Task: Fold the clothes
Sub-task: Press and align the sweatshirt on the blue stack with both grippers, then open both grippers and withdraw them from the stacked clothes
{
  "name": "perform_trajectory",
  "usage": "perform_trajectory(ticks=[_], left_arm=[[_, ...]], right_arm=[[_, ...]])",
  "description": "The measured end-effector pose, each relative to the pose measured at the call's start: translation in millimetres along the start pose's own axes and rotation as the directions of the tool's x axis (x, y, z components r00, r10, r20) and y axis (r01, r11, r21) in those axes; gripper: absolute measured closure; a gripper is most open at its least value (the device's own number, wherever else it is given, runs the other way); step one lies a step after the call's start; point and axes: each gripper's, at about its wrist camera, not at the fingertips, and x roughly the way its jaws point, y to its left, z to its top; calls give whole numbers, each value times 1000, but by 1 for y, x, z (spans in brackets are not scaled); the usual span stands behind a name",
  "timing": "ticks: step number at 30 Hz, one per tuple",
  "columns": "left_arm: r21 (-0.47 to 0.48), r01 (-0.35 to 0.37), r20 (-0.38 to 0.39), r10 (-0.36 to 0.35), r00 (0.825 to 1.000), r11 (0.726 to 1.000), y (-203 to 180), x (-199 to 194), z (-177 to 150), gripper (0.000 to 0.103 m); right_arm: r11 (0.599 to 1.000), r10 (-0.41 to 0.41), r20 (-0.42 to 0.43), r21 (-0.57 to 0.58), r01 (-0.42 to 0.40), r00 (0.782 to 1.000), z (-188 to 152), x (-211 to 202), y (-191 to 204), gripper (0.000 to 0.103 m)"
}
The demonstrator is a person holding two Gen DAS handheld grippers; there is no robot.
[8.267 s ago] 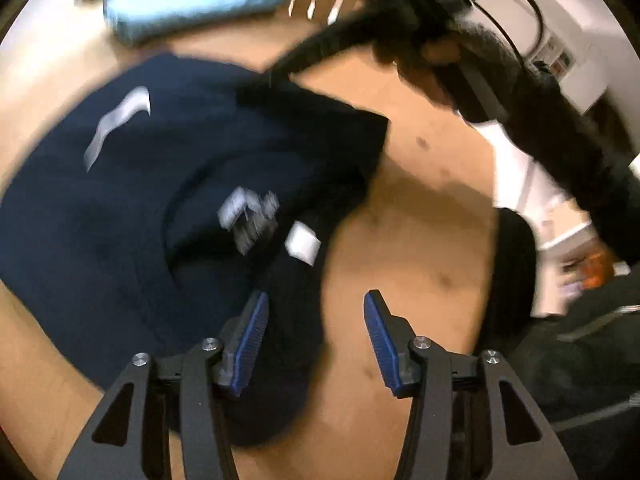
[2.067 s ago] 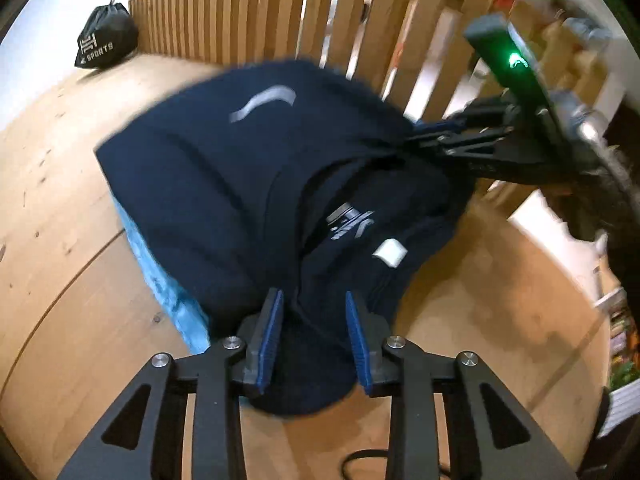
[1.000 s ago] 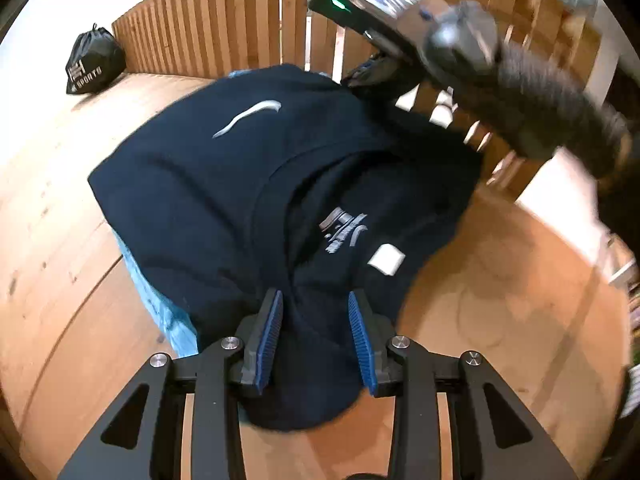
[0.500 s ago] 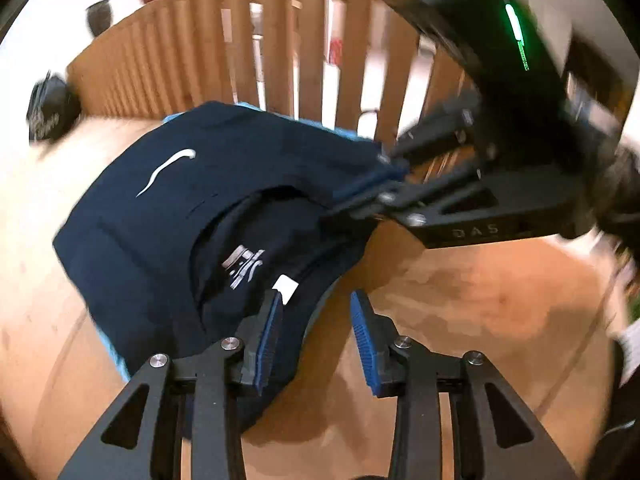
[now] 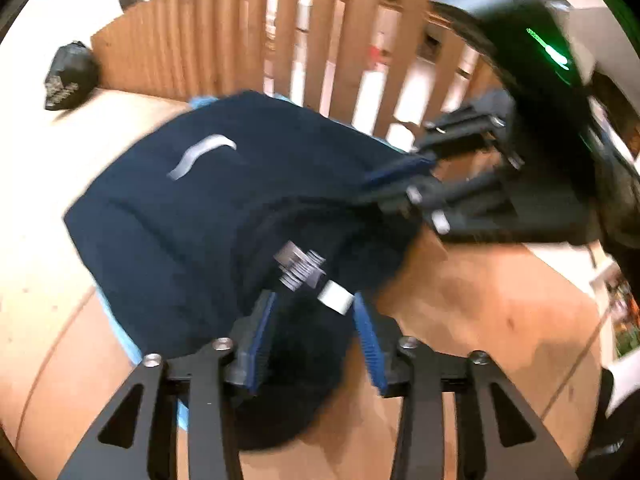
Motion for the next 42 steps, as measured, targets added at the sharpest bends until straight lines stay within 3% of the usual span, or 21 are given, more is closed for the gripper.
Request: perform_trajectory(ticks=[4,10,12,15,18,21,23,32,33,35,36,37,39,42], left_arm=[[-9,-19,-8,18,1000,1000,4,-5,-4,57],[0,-26,36,26,999,1000,4,-37,-10,55],[3,-28,51,28,998,1000,4,-48,-12,55],[-72,-29,60,33,998,997,24,-46,-1,55],[-123,-121,18,124,992,985,46,-27,12,56],[-175,-163,-73,152,986,971,63,5,7,57],[-180,-178,-103,161,982,967,66,14,1,57],[-162,-140,-15,140,990,977,44,-23,-18,57],[-125,-144,-18,143,990,982,35,-25,-25,57],[-51,-148,-43,146,988,988,17,-26,-42,57],[-29,-149,-74,146,986,988,10,-21,-53,57],[-14,-143,-102,141,985,990,5,-20,-63,56],[19,-131,-147,132,980,991,-4,-22,-80,55],[2,-133,-123,133,984,991,-4,-43,-84,55]], right_arm=[[998,-61,-108,-40,57,992,-9,33,-2,78],[993,86,56,78,-90,995,3,0,-9,78],[977,183,68,99,-189,981,9,2,-1,78],[972,222,25,73,-224,975,6,14,19,78],[967,252,-24,44,-251,967,3,27,39,78],[960,280,-74,17,-280,957,0,41,60,78],[958,281,-97,-26,-285,955,-4,33,67,78],[976,215,45,25,-216,976,23,13,58,78],[979,193,55,52,-196,980,25,14,50,78],[995,63,66,79,-68,996,24,15,39,78],[995,6,38,96,-10,999,25,24,30,78],[992,2,-15,127,0,1000,14,38,15,78],[977,85,-19,198,-80,996,10,43,-4,78],[964,59,94,254,-82,994,20,19,-19,78]])
